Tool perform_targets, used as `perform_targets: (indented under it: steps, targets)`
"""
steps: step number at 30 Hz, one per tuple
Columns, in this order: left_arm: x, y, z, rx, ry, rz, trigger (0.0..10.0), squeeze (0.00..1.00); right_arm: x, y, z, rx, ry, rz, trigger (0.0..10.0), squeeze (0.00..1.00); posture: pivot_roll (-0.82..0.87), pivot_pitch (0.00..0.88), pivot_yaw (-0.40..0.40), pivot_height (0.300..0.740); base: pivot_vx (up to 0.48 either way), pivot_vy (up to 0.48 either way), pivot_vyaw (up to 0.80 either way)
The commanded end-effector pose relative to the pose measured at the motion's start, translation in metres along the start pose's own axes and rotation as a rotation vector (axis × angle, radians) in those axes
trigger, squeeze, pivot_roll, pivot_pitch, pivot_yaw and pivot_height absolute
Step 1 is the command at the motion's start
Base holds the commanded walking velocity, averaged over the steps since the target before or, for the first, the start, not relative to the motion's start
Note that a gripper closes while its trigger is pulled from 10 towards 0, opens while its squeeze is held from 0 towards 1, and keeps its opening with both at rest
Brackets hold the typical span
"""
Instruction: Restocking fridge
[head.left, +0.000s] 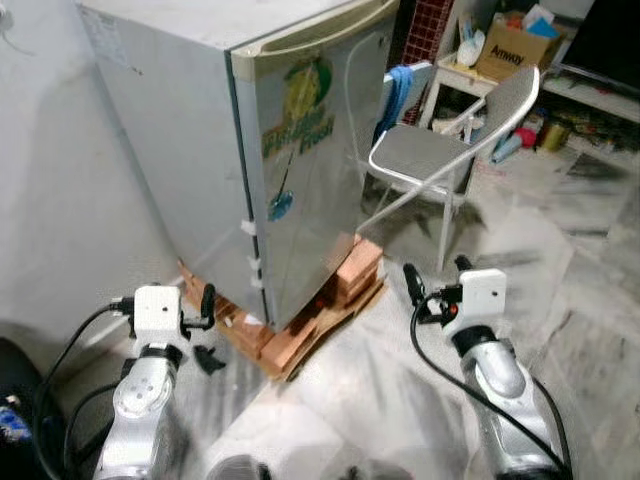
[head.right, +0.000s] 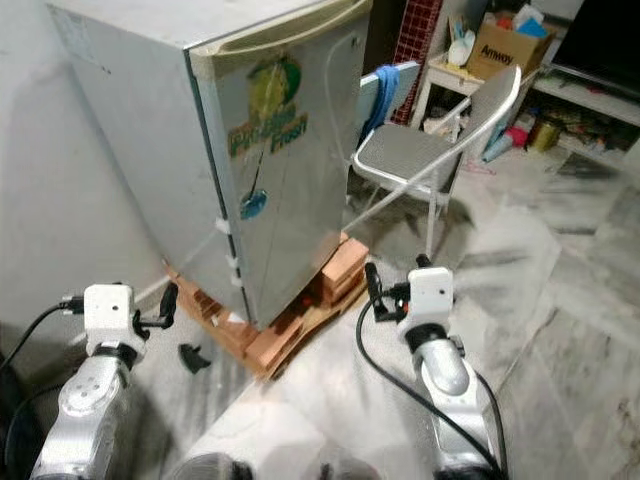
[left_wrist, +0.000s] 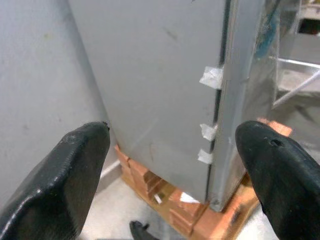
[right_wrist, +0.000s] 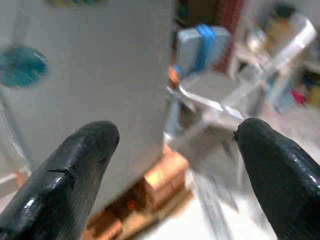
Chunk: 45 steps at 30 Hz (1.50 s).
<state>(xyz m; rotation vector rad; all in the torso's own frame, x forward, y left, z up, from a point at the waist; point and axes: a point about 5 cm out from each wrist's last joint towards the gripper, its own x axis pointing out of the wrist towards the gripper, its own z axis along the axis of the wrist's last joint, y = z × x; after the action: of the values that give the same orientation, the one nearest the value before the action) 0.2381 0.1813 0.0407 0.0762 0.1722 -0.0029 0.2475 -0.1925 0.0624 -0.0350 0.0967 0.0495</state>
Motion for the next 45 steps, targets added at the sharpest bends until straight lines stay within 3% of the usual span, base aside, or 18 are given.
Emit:
perform_targets:
  steps: [1,9,12,14,18,22,24,31,45]
  targets:
    - [-0.003,0.009,-0.001,0.008,0.008,0.027,10.0,0.0,0.003,-0.002,0.0,0.02,0.014,-0.021,10.0,0.0,0.04,0.002,-0.029,0.74,0.0,0.0,0.0]
    - [0.003,0.003,0.007,-0.005,-0.029,0.025,10.0,0.0,0.008,-0.003,0.004,0.007,0.002,-0.02,10.0,0.0,0.03,0.002,-0.023,0.74,0.0,0.0,0.0]
    - [0.005,0.0,0.009,-0.011,-0.036,0.002,10.0,0.0,0.012,-0.001,0.01,-0.059,-0.019,-0.012,10.0,0.0,0.03,0.002,-0.022,0.74,0.0,0.0,0.0]
    - [0.005,0.0,0.009,-0.012,-0.036,-0.002,10.0,0.0,0.012,0.006,0.018,-0.036,-0.068,0.042,10.0,0.0,0.03,0.005,-0.02,0.74,0.0,0.0,0.0]
    - [0.004,-0.002,0.007,-0.006,-0.033,-0.009,10.0,0.0,0.015,0.007,0.016,0.039,-0.055,0.007,10.0,0.0,0.03,0.005,-0.019,0.74,0.0,0.0,0.0]
    - [0.005,-0.002,0.006,-0.001,-0.026,-0.002,10.0,0.0,0.014,0.004,0.015,-0.053,-0.07,-0.034,10.0,0.0,0.03,0.004,-0.022,0.74,0.0,0.0,0.0]
    - [0.006,-0.002,0.007,-0.002,-0.03,-0.003,10.0,0.0,0.013,0.006,0.012,0.014,-0.044,0.012,10.0,0.0,0.03,0.003,-0.022,0.74,0.0,0.0,0.0]
    - [0.009,-0.003,0.011,-0.005,-0.042,-0.004,10.0,0.0,0.015,0.002,0.012,0.02,-0.036,-0.005,10.0,0.0,0.03,0.004,-0.019,0.74,0.0,0.0,0.0]
    - [0.009,-0.003,0.011,-0.006,-0.043,-0.007,10.0,0.0,0.015,0.002,0.012,0.02,-0.04,-0.005,10.0,0.0,0.03,0.006,-0.017,0.74,0.0,0.251,-0.8]
